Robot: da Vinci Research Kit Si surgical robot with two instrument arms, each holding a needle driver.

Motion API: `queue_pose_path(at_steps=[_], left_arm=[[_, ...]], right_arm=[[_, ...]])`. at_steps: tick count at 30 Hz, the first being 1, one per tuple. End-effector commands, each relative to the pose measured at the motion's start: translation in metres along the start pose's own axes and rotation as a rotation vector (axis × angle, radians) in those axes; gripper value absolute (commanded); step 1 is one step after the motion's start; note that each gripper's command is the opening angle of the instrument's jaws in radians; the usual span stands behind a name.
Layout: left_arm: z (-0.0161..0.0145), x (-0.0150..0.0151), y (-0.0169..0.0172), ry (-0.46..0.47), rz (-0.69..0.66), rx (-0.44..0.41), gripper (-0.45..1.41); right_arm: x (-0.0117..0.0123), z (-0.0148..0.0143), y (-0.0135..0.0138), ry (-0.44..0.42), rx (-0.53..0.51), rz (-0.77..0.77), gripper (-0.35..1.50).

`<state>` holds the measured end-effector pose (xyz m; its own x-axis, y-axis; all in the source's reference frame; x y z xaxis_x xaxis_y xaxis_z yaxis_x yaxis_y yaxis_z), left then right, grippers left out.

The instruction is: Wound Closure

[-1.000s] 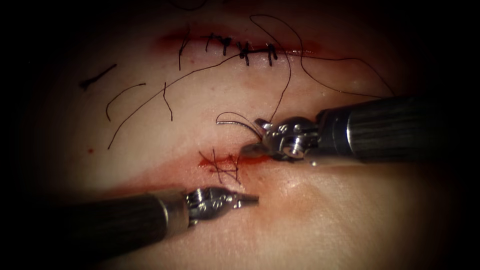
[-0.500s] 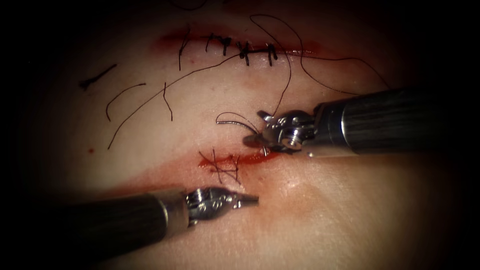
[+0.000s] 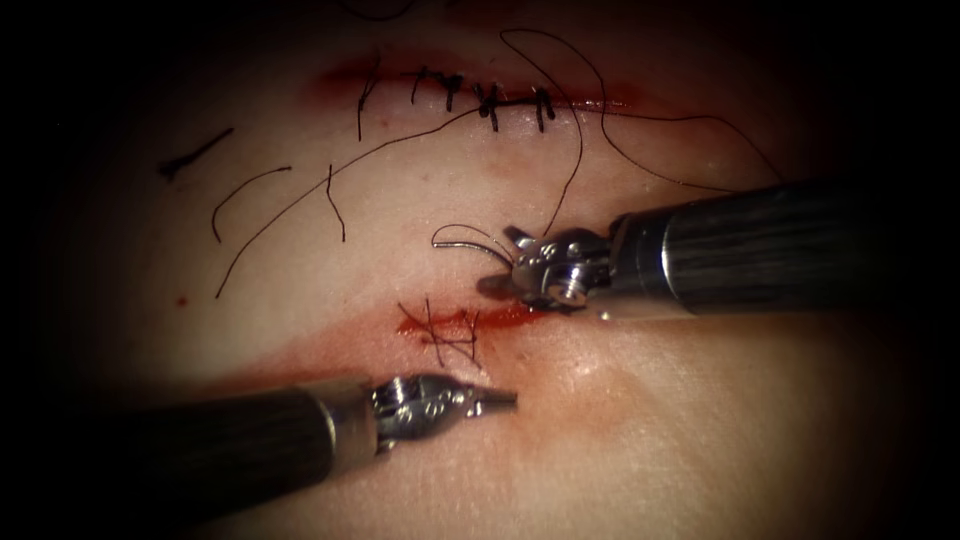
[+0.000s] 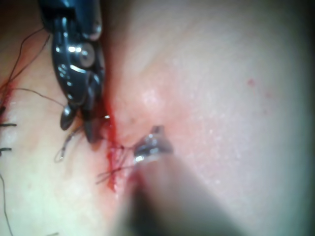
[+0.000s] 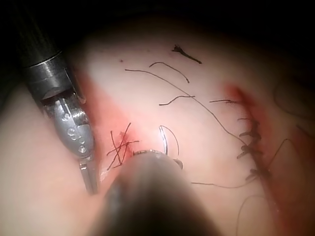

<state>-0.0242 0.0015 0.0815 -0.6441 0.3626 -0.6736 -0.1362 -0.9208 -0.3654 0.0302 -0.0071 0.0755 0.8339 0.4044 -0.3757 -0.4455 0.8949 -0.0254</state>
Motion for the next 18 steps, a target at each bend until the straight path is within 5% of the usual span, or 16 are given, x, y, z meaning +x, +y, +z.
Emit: queue_pose_path(at_steps=[1,3,4,5,6,18], left_arm=[[0.0009,-0.0002,0.0003,0.001,-0.001,-0.002,0.07],[0.0009,-0.0002,0.0003,0.001,-0.001,-0.002,0.07],[0.0009,-0.0002,0.0003,0.001,-0.001,-0.002,0.07],[0.0009,-0.0002,0.0003,0.001,-0.001,-0.002,0.07],[0.0009,-0.0002,0.0003,0.001,-0.001,-0.002,0.07],[0.0004,0.0002,0.0003,0.001,-0.003,-0.004,0.07]], right_arm=[[0.0001,0.0006,-0.0006,0.000,0.004,-0.002,0.76],[0.0001,0.0006,-0.0005,-0.003,0.005,0.002,0.51],[0.0001,0.0005,-0.0004,-0.005,0.006,-0.018,0.02],[0.0001,0.0005,-0.0004,-0.005,0.006,-0.018,0.02],[0.0001,0.0005,-0.0004,-0.004,0.006,-0.024,-0.33],[0.0006,-0.0023,-0.0006,-0.003,0.040,-0.028,-0.35]])
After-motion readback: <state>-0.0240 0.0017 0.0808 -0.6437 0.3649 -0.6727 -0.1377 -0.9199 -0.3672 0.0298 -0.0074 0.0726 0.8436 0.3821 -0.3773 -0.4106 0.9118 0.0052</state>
